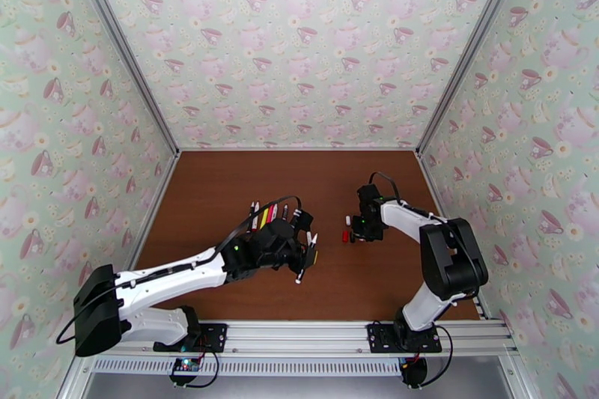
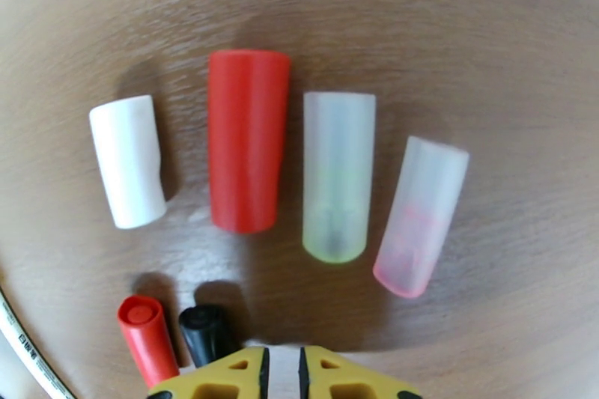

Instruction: Open the pen caps

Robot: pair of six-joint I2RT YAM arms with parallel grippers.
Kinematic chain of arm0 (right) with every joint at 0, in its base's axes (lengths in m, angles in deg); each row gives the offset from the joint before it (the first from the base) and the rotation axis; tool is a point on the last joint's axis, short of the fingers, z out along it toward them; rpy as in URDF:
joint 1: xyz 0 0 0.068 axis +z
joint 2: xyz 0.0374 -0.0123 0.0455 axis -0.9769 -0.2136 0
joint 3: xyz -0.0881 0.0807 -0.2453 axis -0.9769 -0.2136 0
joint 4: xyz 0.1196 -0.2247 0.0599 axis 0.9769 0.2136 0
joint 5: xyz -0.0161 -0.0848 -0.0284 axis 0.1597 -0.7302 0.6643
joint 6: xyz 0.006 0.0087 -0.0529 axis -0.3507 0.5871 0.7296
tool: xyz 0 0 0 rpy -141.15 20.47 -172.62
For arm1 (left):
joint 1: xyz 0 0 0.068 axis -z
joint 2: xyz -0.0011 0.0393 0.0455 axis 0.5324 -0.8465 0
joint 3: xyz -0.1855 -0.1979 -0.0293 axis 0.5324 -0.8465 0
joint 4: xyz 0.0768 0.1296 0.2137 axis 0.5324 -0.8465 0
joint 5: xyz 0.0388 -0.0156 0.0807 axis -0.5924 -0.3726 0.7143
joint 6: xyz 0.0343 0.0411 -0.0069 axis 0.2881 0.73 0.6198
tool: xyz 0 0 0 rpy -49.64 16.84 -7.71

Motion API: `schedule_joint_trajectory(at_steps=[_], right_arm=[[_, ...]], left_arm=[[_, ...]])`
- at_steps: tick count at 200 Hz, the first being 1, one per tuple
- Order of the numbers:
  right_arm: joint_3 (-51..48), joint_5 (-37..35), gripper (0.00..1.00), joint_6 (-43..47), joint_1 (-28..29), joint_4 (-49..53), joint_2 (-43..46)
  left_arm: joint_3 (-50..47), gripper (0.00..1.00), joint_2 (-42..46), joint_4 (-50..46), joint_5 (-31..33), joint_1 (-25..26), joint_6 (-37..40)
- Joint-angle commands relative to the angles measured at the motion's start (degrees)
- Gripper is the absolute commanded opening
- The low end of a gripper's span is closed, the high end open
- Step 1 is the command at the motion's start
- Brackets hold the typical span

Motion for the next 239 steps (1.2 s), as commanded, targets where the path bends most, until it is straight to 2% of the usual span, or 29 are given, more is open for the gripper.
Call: schedule_joint_trajectory(at_steps=[1, 56, 138, 211, 239], right_arm=[[1.86, -1.37, 0.19, 1.13, -0.38, -0.5, -1.47], [2.06, -1.57, 0.26, 1.44, -0.38, -0.46, -2.32], [1.88, -1.84, 0.28, 1.09, -0.4, 0.86, 1.12], [-1.78, 0.23, 0.33, -1.25, 0.5, 1.3, 12.04], [-4.63, 4.65, 0.38, -2.92, 0.85, -0.02, 19.86]], left_arm=[[2.4, 0.05, -0.81, -1.38, 0.17, -0.32, 0.26], [2.72, 0.04, -2.26, -2.55, 0.28, -0.33, 0.13], [3.33, 0.04, -2.11, -3.98, 1.64, -0.4, -0.47], [3.04, 0.04, -1.79, -4.27, 4.28, -0.49, -0.99], [3.48, 0.04, -1.53, -5.94, 7.47, -0.99, -1.14]])
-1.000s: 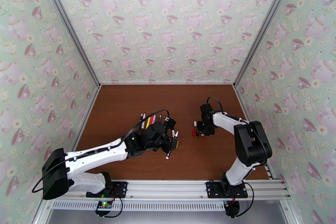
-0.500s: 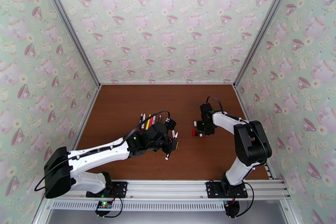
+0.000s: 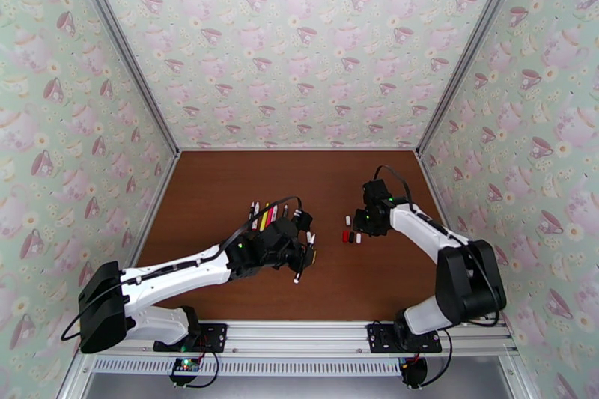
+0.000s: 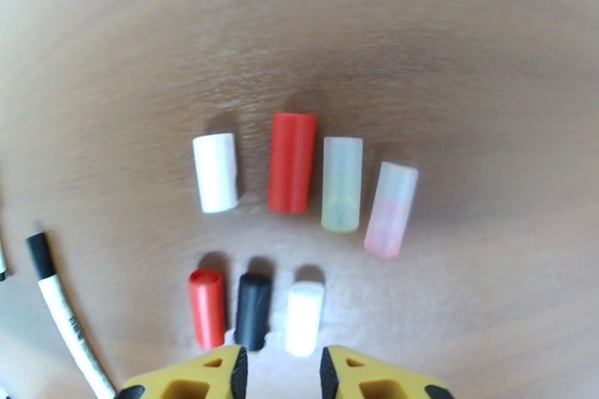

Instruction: Open the pen caps

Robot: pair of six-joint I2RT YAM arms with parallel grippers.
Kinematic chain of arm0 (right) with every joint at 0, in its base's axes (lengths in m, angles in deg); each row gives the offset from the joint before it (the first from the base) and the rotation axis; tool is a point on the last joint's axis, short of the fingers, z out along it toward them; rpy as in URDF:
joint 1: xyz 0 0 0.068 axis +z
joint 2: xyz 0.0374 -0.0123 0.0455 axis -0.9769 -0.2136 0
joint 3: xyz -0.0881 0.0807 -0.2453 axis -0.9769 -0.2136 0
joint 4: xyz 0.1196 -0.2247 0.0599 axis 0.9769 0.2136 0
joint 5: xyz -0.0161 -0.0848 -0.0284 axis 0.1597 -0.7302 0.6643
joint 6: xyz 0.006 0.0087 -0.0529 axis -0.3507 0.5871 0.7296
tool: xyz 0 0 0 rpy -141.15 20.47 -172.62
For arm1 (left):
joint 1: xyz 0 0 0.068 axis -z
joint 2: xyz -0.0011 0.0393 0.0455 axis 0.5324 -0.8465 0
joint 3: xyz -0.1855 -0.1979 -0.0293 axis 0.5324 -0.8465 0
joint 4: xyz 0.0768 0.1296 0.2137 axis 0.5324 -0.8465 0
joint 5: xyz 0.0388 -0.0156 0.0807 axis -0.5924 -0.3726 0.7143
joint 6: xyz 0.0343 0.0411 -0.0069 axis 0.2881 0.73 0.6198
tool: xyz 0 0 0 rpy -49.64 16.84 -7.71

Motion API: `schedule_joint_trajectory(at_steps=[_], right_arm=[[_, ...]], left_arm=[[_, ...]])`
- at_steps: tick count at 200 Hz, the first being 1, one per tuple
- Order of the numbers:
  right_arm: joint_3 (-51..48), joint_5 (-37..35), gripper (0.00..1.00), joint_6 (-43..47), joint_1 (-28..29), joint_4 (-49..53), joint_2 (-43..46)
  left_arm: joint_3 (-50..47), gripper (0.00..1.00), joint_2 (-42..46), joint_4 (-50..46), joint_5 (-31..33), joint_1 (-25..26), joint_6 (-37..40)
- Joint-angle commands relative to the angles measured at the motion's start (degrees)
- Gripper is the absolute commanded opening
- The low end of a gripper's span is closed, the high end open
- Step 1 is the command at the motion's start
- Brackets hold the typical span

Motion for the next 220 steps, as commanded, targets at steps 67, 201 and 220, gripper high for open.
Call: schedule_joint_trajectory(at_steps=[67, 201, 220], right_arm=[[-8.27, 16.12, 0.68, -5.31, 0.59, -1.89, 26.2], [-17.21, 23.71, 1.0, -11.29, 0.59, -4.52, 44.91], [-17.87, 24.06, 1.0, -11.37, 0.59, -4.44, 45.32]], left_arm=[[1.79, 0.04, 0.39, -4.08, 8.6, -3.22, -0.03], [10.13, 0.05, -11.75, -5.66, 12.81, -9.6, 5.36], [12.74, 0.05, -15.86, -6.22, 14.53, -9.85, 5.88]])
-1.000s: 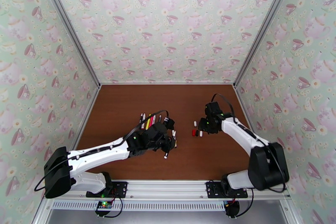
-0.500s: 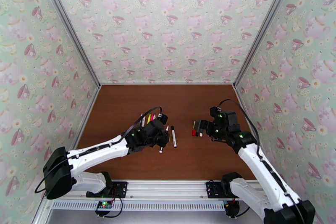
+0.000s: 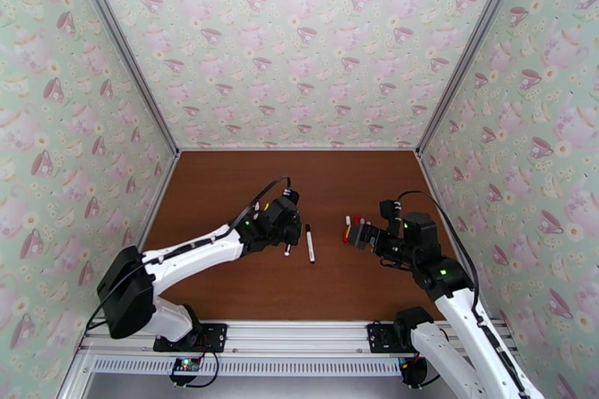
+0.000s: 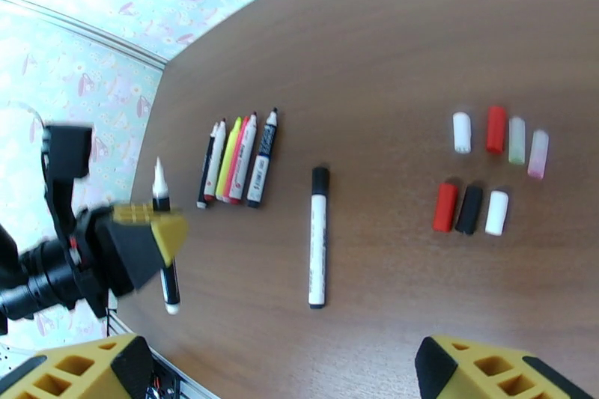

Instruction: Open the pen caps

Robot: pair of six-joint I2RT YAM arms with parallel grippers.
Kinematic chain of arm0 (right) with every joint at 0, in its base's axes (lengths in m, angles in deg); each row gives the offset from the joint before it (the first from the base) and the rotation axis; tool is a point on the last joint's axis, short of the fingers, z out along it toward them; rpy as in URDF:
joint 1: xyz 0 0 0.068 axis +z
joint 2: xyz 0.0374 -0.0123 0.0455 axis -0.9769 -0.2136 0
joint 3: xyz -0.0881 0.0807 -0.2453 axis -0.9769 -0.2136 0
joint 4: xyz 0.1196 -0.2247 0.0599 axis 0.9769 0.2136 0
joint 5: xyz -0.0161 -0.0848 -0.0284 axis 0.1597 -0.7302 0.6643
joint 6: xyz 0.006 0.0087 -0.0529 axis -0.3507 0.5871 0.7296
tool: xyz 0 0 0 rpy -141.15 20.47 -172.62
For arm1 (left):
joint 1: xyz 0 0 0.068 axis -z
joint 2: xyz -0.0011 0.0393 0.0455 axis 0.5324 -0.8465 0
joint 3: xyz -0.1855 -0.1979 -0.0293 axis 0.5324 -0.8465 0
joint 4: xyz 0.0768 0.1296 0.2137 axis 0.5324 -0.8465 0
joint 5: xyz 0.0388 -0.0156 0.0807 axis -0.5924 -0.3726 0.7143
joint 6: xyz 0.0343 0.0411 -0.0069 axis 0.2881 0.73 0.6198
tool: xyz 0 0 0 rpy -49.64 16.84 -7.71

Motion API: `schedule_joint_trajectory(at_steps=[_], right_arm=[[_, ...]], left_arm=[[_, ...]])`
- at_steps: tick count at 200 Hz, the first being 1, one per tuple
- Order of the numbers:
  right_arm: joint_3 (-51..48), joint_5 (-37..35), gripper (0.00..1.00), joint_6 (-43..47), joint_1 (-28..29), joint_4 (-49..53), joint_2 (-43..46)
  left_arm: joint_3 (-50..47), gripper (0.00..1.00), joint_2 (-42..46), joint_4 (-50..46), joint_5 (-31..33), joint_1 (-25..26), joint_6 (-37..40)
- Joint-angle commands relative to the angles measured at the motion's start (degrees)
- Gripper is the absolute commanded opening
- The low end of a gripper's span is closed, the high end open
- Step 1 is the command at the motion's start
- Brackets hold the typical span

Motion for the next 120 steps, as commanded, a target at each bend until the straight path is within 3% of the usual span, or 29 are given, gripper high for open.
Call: schedule_joint_trajectory(at_steps=[1, 120], right_arm=[[-1.18, 1.6, 1.0, -1.02, 0.35, -0.74, 0.87], [-2.51, 2.38, 1.0, -1.22, 0.32, -0.19, 1.71]], left_arm=[[3.32, 0.05, -4.74, -1.23, 3.52, -0.49, 2.05], [18.05, 0.05, -28.16, -4.82, 14.05, -4.66, 2.81]])
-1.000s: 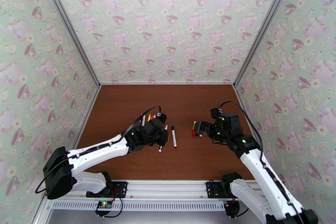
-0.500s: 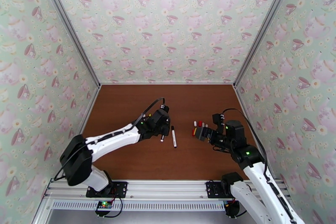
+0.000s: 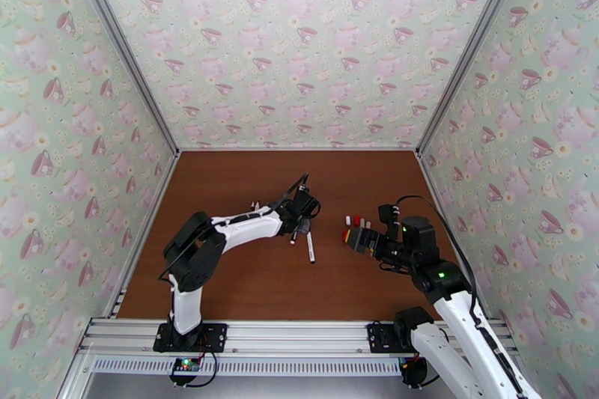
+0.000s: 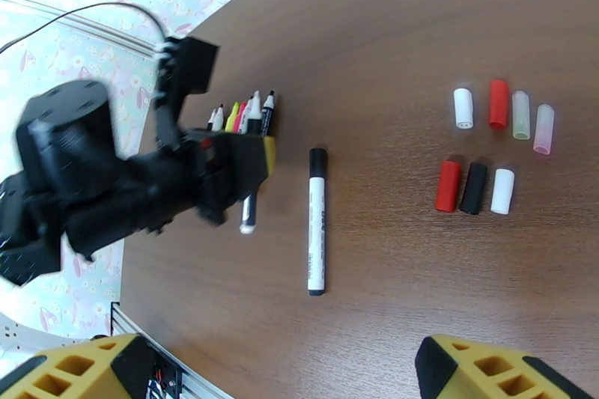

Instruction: Open the pen caps

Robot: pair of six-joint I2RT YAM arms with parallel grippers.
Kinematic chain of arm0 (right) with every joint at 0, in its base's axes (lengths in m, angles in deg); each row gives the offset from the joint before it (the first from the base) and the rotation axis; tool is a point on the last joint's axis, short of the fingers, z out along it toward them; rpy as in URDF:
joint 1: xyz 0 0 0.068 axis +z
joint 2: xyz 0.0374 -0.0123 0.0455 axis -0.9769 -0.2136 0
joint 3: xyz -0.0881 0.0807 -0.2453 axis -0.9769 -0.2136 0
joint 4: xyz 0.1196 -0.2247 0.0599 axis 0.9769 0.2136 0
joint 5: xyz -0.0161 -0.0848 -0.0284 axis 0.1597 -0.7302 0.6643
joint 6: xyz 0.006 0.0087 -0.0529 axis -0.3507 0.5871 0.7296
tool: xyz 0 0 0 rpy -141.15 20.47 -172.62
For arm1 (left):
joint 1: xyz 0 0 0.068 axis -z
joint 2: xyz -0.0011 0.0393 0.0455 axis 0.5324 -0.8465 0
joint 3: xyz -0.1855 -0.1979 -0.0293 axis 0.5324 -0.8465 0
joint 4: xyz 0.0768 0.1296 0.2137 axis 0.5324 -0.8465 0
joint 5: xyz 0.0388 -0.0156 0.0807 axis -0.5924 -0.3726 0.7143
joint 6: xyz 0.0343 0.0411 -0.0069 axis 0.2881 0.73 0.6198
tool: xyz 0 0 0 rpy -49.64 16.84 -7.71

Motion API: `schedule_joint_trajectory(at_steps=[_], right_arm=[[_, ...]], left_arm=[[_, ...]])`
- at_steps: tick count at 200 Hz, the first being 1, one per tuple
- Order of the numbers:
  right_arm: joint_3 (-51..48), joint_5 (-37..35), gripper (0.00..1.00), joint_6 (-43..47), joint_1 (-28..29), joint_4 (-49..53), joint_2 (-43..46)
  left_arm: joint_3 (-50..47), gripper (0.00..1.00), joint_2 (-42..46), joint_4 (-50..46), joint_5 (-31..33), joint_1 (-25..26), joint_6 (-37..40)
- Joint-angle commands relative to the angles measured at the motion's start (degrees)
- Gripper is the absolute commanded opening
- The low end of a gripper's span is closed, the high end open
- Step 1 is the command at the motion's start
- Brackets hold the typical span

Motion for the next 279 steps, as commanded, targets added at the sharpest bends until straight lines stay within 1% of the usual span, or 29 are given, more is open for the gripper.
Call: schedule_joint_trajectory(at_steps=[1, 47, 106, 142, 173, 195, 246, 279], right_arm=[[-0.96, 1.07, 1.0, -0.74, 0.34, 0.01, 0.64], [-1.4, 0.9, 1.0, -0.95, 0.35, 0.33, 0.67], [-1.1, 0.79, 1.0, -0.69, 0.35, 0.89, 0.44], [-0.87, 0.64, 1.0, -0.47, 0.35, 1.3, 0.47], [-0.87, 0.55, 1.0, -0.41, 0.34, 1.37, 0.38], [-0.78, 0.61, 1.0, -0.4, 0.35, 1.48, 0.34], [-0.92, 0.57, 1.0, -0.37, 0.35, 1.59, 0.35], [-0.78, 0.81, 1.0, -0.34, 0.3, 1.54, 0.33]], left_arm=[[2.76, 0.05, -2.77, -2.25, 4.17, -1.23, -0.1], [6.34, 0.07, -6.77, -3.64, 4.52, -2.66, 0.14], [10.96, 0.1, -11.11, -6.1, 4.74, -3.24, 0.5], [11.65, 0.19, -12.03, -6.62, 4.95, -3.48, 0.5], [11.73, 0.28, -12.33, -6.76, 4.67, -3.47, 0.6], [11.54, 0.32, -12.44, -6.79, 4.77, -3.59, 0.63], [11.68, 0.33, -11.51, -7.16, 4.76, -3.59, 0.58], [10.68, 0.33, -8.62, -6.81, 5.6, -3.25, 0.67]])
